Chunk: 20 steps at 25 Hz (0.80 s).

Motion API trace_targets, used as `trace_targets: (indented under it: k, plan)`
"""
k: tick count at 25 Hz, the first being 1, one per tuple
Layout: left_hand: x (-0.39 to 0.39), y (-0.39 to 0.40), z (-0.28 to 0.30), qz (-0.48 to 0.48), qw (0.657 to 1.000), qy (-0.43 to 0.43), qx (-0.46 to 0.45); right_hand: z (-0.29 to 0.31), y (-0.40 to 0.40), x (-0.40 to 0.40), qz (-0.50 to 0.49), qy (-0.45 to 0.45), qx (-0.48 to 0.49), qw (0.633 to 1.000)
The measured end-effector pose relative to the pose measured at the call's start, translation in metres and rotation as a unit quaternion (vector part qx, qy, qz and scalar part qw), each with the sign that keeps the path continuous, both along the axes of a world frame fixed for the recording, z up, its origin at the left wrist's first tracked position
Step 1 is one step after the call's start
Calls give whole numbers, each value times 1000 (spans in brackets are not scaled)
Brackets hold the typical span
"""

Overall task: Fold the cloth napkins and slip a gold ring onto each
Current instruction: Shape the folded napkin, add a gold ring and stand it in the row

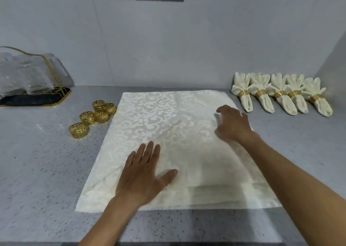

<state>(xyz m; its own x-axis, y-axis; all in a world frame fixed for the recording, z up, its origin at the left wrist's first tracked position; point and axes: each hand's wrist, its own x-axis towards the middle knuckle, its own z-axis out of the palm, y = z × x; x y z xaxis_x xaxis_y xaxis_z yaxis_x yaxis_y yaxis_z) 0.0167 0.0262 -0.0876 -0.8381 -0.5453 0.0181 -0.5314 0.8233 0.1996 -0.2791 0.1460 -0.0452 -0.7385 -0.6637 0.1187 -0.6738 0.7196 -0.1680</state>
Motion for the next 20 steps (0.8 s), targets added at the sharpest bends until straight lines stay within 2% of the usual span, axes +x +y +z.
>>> trace_targets:
  k: [2, 4, 8, 12, 15, 18, 20]
  plan:
    - [0, 0, 0, 2, 1000, 3, 2, 14, 31, -28, -62, -53, 107, 991]
    - [0, 1, 0, 4, 1000, 7, 5, 21, 48, -46, -84, -94, 146, 981]
    - [0, 3, 1, 6, 1000, 2, 9, 16, 60, -61, -95, -222, -33, 970]
    - [1, 2, 2, 8, 1000, -1, 7, 18, 69, -55, -144, -299, -85, 939]
    - [1, 4, 3, 8, 1000, -6, 0, 20, 81, -44, -151, -293, -57, 942]
    - [1, 4, 5, 2, 1000, 0, 9, 10, 88, -26, -96, -296, -192, 931]
    - [2, 6, 6, -9, 999, 28, 35, 0, 88, -3, -96, -189, -243, 947]
